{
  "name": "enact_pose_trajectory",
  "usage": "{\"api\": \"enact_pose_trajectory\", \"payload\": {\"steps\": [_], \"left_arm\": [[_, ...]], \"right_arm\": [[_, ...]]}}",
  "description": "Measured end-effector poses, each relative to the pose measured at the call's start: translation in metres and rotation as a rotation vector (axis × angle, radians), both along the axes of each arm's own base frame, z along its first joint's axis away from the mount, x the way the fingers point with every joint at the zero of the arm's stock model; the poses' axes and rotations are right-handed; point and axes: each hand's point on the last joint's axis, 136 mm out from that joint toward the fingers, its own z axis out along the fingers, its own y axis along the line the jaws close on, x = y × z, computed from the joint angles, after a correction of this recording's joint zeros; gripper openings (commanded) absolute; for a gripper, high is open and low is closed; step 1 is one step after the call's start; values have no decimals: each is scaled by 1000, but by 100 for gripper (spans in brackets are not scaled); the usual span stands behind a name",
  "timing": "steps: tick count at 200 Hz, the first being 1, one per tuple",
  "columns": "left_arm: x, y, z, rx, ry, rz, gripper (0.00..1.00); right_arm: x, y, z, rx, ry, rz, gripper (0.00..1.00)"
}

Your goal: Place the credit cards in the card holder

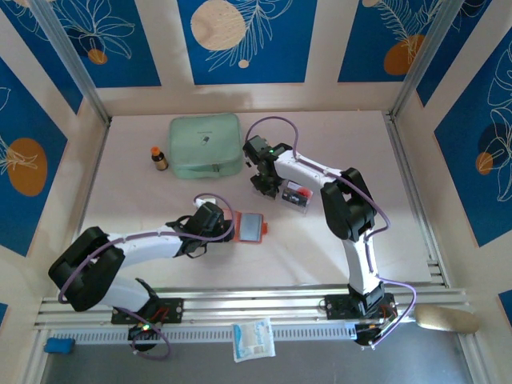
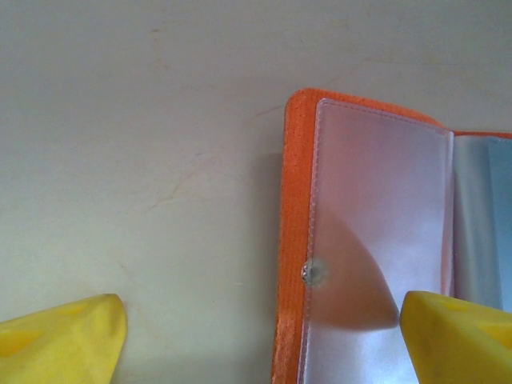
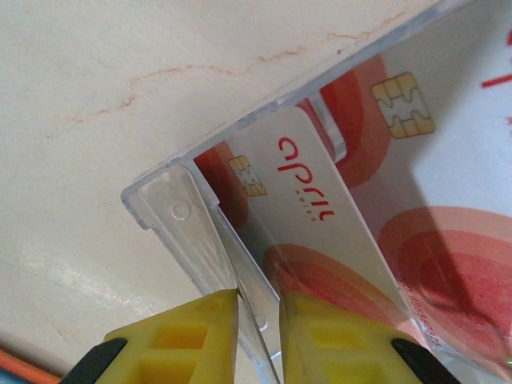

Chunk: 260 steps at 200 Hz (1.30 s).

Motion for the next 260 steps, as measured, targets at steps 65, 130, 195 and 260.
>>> {"api": "enact_pose_trajectory", "payload": {"steps": [65, 130, 195, 260], "left_arm": [[0, 0, 0, 0, 0, 1, 89], [0, 0, 0, -3, 1, 4, 89], [0, 0, 0, -9, 3, 13, 89], [1, -3, 16, -22, -13, -5, 90]], "right_arm": [[-1, 2, 1, -1, 5, 35, 25], [4, 7, 9, 15, -12, 43, 19], [4, 11, 12, 22, -11, 77, 0], [-4, 19, 23, 29, -21, 124, 0]]}}
